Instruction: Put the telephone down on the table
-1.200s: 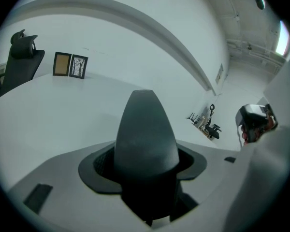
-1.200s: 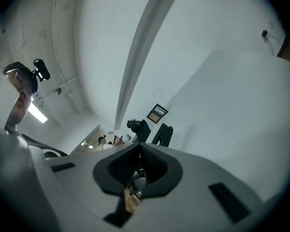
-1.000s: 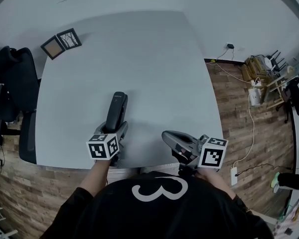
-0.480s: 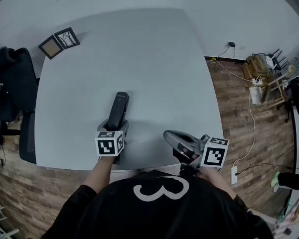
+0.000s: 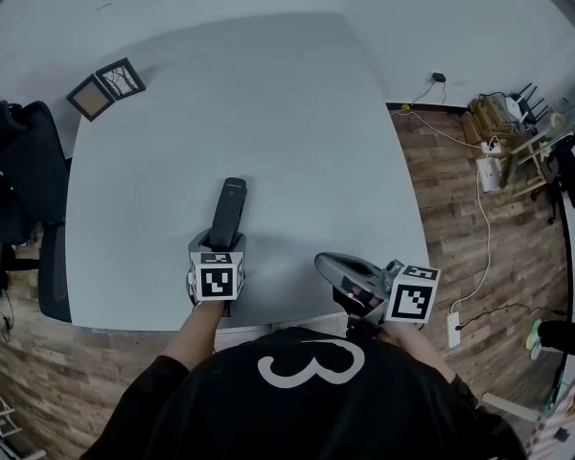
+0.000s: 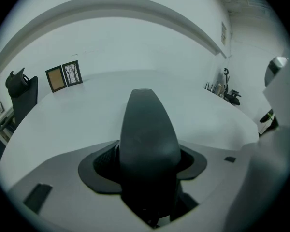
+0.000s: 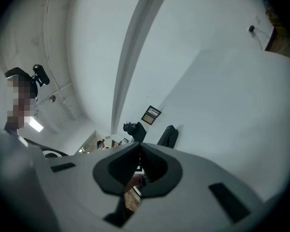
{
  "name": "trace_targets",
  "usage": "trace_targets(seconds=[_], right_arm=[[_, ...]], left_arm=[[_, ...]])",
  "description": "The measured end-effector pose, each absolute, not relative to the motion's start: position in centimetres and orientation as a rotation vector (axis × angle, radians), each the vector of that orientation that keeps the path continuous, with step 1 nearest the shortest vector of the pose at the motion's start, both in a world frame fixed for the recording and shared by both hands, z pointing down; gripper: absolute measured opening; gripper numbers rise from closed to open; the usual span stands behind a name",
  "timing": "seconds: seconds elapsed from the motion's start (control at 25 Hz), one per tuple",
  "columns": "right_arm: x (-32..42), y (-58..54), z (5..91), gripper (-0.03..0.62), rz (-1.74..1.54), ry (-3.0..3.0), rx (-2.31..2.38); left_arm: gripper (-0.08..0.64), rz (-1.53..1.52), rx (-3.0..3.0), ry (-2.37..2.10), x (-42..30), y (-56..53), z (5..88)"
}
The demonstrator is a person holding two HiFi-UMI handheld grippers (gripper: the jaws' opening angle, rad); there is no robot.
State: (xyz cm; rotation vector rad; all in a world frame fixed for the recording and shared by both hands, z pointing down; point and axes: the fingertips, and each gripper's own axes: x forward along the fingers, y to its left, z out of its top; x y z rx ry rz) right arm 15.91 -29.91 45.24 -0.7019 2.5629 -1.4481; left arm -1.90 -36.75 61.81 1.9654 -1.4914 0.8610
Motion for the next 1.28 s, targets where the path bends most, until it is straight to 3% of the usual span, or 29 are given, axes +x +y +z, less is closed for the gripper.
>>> trace_targets(seconds=[0.28, 0.52, 0.8, 1.12, 1.2, 1.24, 1.28], right_arm=[[16.1, -28.8, 44.8, 0.009, -1.439, 2.561, -0.710], [15.8, -27.4, 45.1, 0.009, -1.447, 2.543, -0.735], [15.2, -25.1, 44.1, 0.009, -1.376, 2.583, -0.775], [9.2, -20.7, 42.1, 0.009, -1.269, 2.742, -0.652], [7.8, -19.4, 41.4, 0.009, -1.231, 2.781, -0.622], [7.2, -18.8, 40.9, 0.009, -1.210, 2.796, -0.607], [6.7, -18.1, 40.5, 0.009, -1.189, 2.807, -0.591]], left_arm=[[0.291, 0.855, 1.988, -1.497, -1.7, -36.7, 61.8], [0.403, 0.784, 2.066, -1.469, -2.0, -36.3, 60.8], [0.407, 0.578, 2.106, -1.492, -3.2, -33.8, 55.6], [0.403, 0.332, 2.265, -1.285, -4.1, -25.9, 46.2], [0.390, 0.254, 2.303, -1.209, -4.0, -23.1, 43.8], [0.344, 0.218, 2.324, -1.157, -3.8, -21.6, 42.7], [0.252, 0.186, 2.348, -1.097, -3.5, -20.1, 41.6]])
